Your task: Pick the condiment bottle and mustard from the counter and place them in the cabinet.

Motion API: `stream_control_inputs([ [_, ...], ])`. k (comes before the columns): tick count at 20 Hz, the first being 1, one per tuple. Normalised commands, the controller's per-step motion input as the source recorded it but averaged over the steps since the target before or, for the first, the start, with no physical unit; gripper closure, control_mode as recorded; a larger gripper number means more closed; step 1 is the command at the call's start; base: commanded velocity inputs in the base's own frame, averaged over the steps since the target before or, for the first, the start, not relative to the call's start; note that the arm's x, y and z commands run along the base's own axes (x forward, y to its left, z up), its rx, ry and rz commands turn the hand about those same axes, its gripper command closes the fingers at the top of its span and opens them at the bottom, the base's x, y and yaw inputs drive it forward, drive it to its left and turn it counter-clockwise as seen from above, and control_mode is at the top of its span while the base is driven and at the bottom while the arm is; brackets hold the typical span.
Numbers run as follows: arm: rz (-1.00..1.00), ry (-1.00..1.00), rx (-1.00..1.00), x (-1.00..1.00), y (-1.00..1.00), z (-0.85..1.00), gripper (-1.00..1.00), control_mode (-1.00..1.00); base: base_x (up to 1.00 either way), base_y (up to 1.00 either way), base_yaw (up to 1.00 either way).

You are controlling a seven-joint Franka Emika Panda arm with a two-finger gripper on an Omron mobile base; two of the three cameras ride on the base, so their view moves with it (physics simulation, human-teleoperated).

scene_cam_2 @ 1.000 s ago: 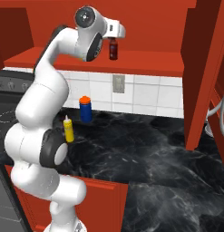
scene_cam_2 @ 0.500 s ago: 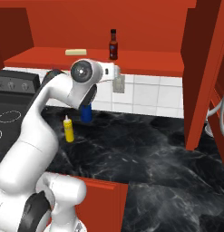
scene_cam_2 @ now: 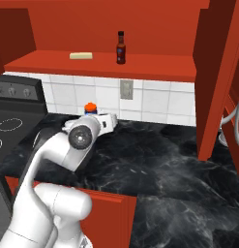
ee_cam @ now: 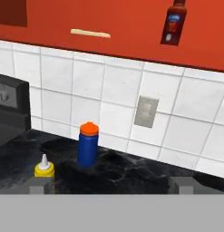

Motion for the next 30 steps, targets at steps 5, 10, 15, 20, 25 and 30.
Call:
stream_control_inputs([
  [5, 0.10, 0.01, 0.00, -0.14, 0.46, -0.83, -1.00, -1.00, 0.00, 0.00, 0.00],
  [10, 0.10, 0.04, 0.01, 0.05, 0.49, -0.68, -1.00, -1.00, 0.00, 0.00, 0.00],
  [15, 0.09, 0.06, 0.05, 0.18, 0.37, -0.50, -1.00, -1.00, 0.00, 0.00, 0.00],
  [20, 0.07, 0.03, 0.05, 0.33, 0.49, -0.53, -1.00, -1.00, 0.00, 0.00, 0.00],
  [25, 0.02, 0.00, 0.05, 0.40, 0.40, -0.36, -1.00, -1.00, 0.00, 0.00, 0.00],
  [30, 0.00, 0.01, 0.00, 0.35, 0.29, -0.16, -1.00, -1.00, 0.00, 0.00, 0.00],
])
